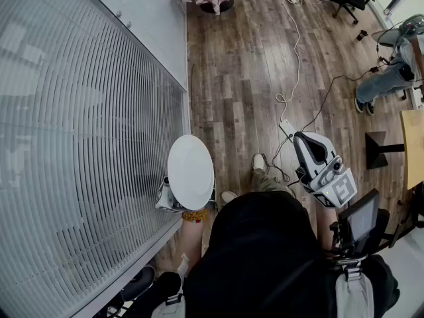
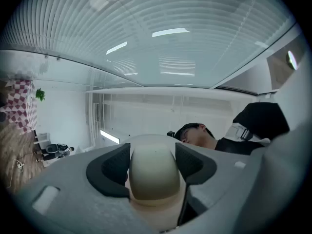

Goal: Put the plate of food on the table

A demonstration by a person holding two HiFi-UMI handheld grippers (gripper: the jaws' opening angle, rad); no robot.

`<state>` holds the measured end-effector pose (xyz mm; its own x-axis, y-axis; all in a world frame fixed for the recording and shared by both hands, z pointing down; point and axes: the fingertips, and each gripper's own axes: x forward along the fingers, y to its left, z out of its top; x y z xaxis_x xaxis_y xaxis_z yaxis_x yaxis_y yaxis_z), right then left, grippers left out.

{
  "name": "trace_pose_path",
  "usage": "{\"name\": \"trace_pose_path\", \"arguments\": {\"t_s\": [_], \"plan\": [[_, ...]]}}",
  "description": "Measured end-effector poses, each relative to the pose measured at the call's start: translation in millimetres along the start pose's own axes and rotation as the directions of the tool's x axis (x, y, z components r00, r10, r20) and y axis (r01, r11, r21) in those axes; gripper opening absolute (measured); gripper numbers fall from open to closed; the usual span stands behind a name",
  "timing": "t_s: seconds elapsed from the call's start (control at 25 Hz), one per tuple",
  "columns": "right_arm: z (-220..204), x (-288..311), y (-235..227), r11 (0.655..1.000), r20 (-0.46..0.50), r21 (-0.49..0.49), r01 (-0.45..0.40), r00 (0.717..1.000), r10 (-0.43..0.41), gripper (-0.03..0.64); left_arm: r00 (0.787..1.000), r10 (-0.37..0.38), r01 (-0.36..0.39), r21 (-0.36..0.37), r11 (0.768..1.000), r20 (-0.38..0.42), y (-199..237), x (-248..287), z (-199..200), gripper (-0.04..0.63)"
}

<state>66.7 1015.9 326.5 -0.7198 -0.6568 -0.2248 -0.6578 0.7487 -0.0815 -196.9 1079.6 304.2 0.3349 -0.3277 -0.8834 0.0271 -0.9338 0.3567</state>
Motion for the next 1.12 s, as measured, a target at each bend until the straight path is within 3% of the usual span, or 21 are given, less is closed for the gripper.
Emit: {"name": "trace_pose_path", "arguments": {"t_s": [0.16, 0.32, 0.68, 1.12], "plan": [[-15.2, -7.3, -16.8, 1.000, -0.013, 0.029, -0.002, 1.000, 0.002, 0.010, 1.000, -0.005, 0.005, 0.008, 1.000, -0.006, 6.5, 5.0, -16.4, 0.290], [-23.0, 0.6, -70.3, 0.996, -0.019, 0.084, -0.021, 1.000, 0.022, 0.012, 1.000, 0.008, -0.008, -0.006, 1.000, -0.018, 54.7, 32.4, -39.4, 0.290], [-37.0, 20.6, -168.3, 0.995, -0.061, 0.093, -0.046, 0.997, 0.052, 0.012, 0.999, 0.048, -0.048, 0.021, 0.999, -0.003, 134.3, 84.7, -65.3, 0.290], [-52.6, 44.8, -189.9, 0.992, -0.078, 0.115, -0.059, 0.995, 0.069, 0.012, 0.997, 0.071, -0.071, 0.021, 0.997, 0.037, 168.8, 84.1, -54.9, 0.290]]}}
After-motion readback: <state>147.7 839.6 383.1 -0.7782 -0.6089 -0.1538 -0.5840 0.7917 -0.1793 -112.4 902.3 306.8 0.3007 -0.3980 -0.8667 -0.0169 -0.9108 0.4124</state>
